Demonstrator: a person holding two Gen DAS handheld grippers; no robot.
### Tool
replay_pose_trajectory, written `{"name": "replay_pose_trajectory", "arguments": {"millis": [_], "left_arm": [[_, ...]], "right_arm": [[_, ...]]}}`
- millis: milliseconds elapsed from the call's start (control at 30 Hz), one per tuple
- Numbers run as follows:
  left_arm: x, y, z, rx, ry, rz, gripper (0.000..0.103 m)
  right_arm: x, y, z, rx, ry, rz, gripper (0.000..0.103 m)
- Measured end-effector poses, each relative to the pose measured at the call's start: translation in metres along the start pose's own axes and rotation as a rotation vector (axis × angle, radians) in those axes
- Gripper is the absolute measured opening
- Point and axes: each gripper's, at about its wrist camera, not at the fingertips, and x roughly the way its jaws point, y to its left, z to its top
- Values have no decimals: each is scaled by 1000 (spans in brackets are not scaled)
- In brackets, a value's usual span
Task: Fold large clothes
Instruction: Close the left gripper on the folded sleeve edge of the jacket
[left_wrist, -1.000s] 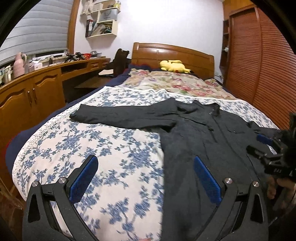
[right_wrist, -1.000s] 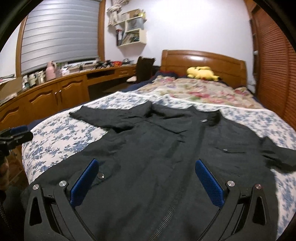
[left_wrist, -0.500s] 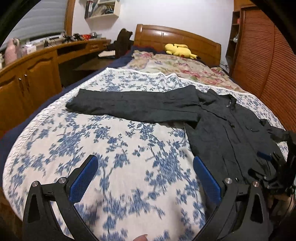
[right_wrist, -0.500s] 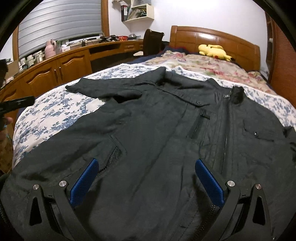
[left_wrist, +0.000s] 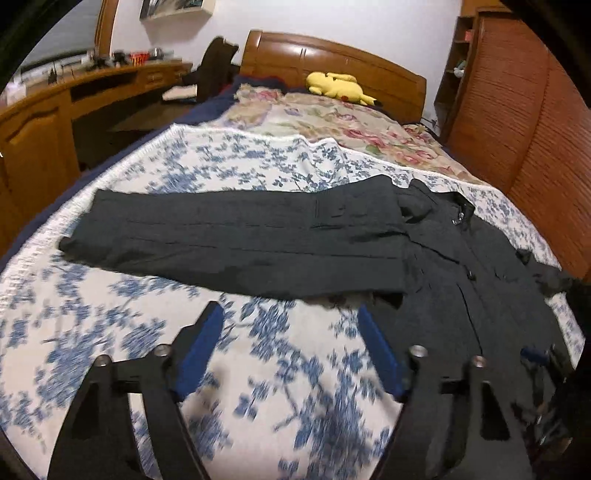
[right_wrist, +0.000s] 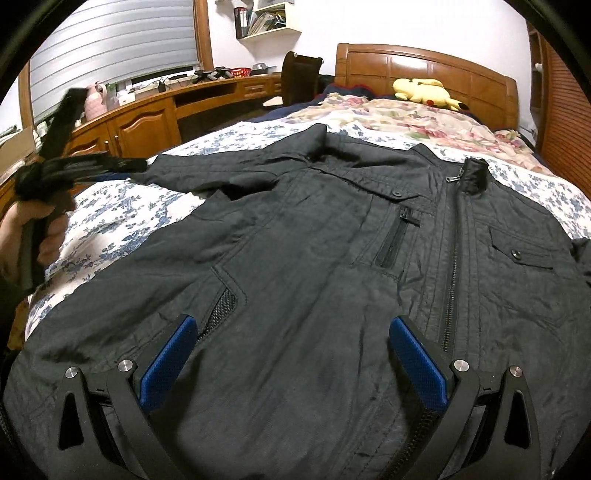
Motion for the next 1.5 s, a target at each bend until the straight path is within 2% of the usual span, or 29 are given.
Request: {"name": "replay_pose_trajectory", "arguments": {"millis": [133,333,400,700,767,800,1000,1100,1200,1400,1500], "left_arm": [[20,11,8,-60,24,15,63],[39,32,12,-181,67,0,59],[44,36,12,-212,85,-13,58],[67,50,14,-292,137,12,58],[69,51,16,-294,139,1,44],[70,52,17,-293,140,-5,33],[78,58,20,-302,153,-13,18],[78,59,23,-302,135,-30,3],[73,56,27,-286,110,-35,0],[57,49,37,-252,75,-22,0],[49,48,35,-242,74,45,0]], "right_arm": [[1,1,1,3,3,1,103],[2,4,1,-10,-6,-9,103],[3,5,0,-14,-4,-11,103],[6,5,0,-19,-2,-9,103],[6,6,0,-18,-2,-9,103],[6,6,0,-18,-2,-10,103],[6,5,-2,-13,-3,-5,103],[6,5,-2,-10,-3,-2,103],[6,5,-3,-10,-2,-1,103],[5,5,-3,-9,-6,-2,103],[5,5,-3,-11,-8,-3,103]]}}
